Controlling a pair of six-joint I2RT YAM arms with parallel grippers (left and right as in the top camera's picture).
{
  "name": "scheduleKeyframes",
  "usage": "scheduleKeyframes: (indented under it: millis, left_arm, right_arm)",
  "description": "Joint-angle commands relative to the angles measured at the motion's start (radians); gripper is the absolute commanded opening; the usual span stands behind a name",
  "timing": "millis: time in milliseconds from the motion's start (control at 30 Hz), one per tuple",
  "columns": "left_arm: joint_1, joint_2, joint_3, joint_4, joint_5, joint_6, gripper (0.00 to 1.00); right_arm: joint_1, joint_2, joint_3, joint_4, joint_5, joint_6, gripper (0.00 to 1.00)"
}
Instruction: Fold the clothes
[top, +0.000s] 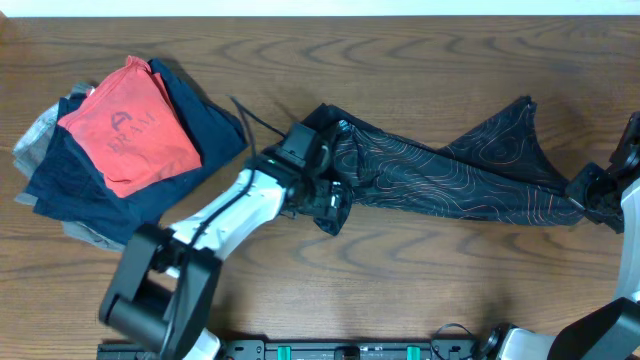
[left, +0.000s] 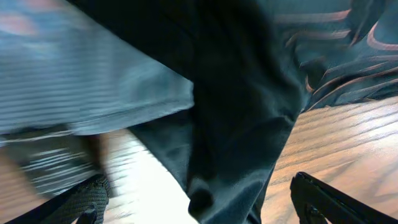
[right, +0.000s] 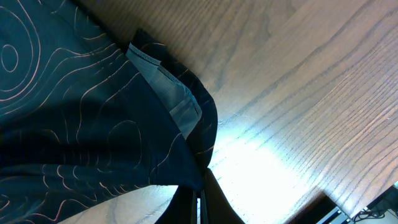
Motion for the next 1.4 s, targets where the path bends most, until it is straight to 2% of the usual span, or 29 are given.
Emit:
scheduleKeyframes:
  millis: [0, 33, 67, 133, 167, 200, 367, 500, 633, 833, 1067, 1367]
  left_arm:
    - [-0.047, 0.050, -0.008, 0.025, 0.038, 0.002, 0.86]
    - [-0.060, 0.058, -0.008, 0.032, 0.037, 0.003, 0.81]
    - [-0.071, 0.063, -0.008, 0.039, 0.037, 0.003, 0.71]
    - [-0.082, 0.062, -0.008, 0.043, 0.037, 0.003, 0.36]
    - [-0.083, 0.058, -0.008, 0.043, 0.037, 0.003, 0.15]
    - [-0.081, 0.053, -0.008, 0.040, 0.036, 0.008, 0.06]
    - [-0.011, -0.044, 0.061, -0.103, 0.033, 0.090, 0.06]
    - [0.098, -0.201, 0.222, -0.302, 0.033, 0.142, 0.06]
    - [0.218, -0.355, 0.408, -0.414, 0.033, 0.187, 0.06]
    - [0.317, -0.491, 0.571, -0.483, 0.033, 0.187, 0.06]
    - [0.369, -0.615, 0.621, -0.500, 0.033, 0.194, 0.06]
    - [0.372, -0.691, 0.758, -0.569, 0.034, 0.201, 0.06]
  right_arm:
    - [-0.006, 0.003, 0.001, -0.001, 0.010, 0.014, 0.01]
    - [-0.006, 0.003, 0.001, -0.001, 0.010, 0.014, 0.01]
    - [-0.006, 0.003, 0.001, -0.001, 0.010, 0.014, 0.01]
    - [-0.006, 0.003, 0.001, -0.002, 0.011, 0.014, 0.01]
    - [-0.006, 0.003, 0.001, -0.002, 0.011, 0.014, 0.01]
    - [-0.006, 0.003, 0.001, -0.002, 0.010, 0.014, 0.01]
    - [-0.006, 0.003, 0.001, -0.008, -0.020, 0.008, 0.01]
    - [-0.007, 0.003, 0.032, -0.019, -0.142, -0.062, 0.01]
    - [-0.007, 0.003, 0.166, -0.103, -0.207, -0.083, 0.01]
    - [-0.007, 0.003, 0.469, -0.284, -0.219, -0.117, 0.01]
    - [-0.049, 0.003, 0.801, -0.462, -0.218, -0.140, 0.01]
    - [-0.138, 0.002, 1.049, -0.590, -0.219, -0.141, 0.01]
